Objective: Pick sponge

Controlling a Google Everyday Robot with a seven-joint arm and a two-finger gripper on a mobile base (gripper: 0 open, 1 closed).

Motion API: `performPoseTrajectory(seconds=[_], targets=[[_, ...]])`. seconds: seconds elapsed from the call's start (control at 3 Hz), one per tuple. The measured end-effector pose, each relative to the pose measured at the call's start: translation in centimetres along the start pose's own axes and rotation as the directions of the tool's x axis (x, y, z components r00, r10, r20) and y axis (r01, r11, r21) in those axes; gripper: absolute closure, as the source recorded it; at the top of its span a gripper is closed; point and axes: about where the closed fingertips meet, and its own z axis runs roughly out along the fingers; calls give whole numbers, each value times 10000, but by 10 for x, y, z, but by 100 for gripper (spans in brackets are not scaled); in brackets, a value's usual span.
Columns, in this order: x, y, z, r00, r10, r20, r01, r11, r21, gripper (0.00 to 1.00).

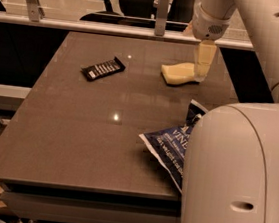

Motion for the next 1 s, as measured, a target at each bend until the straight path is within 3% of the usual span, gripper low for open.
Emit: performPoseTrajectory(seconds=[0.67,1.0], targets=[[-12,-1,40,9988,-291,383,318,9968,-728,0],[-17,-3,51,9980,-398,494,442,9949,-906,14]])
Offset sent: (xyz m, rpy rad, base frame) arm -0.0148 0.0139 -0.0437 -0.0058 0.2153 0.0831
